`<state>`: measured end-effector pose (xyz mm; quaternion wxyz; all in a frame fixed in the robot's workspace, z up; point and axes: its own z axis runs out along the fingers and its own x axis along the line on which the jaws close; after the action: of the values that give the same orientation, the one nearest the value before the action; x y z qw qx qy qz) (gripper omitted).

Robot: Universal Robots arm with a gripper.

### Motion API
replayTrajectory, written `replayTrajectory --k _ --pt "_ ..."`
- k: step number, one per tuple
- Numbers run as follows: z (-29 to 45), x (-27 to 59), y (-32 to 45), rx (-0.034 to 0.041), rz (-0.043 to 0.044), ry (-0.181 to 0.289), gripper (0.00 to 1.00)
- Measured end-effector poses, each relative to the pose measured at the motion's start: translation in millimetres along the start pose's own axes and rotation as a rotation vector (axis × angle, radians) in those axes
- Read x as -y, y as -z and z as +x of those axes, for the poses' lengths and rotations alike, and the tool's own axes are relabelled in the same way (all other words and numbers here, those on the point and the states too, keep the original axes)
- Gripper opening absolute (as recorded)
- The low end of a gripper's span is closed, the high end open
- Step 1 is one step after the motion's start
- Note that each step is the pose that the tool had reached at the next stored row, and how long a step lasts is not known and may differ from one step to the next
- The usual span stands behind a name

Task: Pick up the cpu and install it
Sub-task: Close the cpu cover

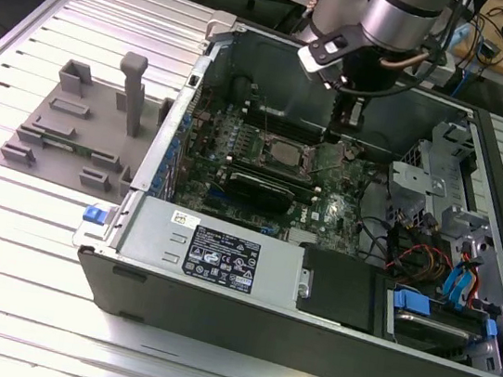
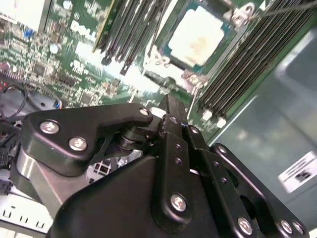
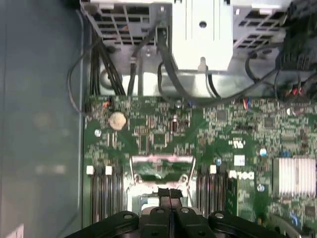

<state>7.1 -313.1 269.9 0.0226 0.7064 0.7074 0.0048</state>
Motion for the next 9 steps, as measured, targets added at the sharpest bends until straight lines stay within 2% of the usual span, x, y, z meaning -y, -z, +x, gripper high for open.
replayTrajectory --k 9 --pt "-0.5 -32.6 -1.3 -0.0001 -0.0001 0.000 0.11"
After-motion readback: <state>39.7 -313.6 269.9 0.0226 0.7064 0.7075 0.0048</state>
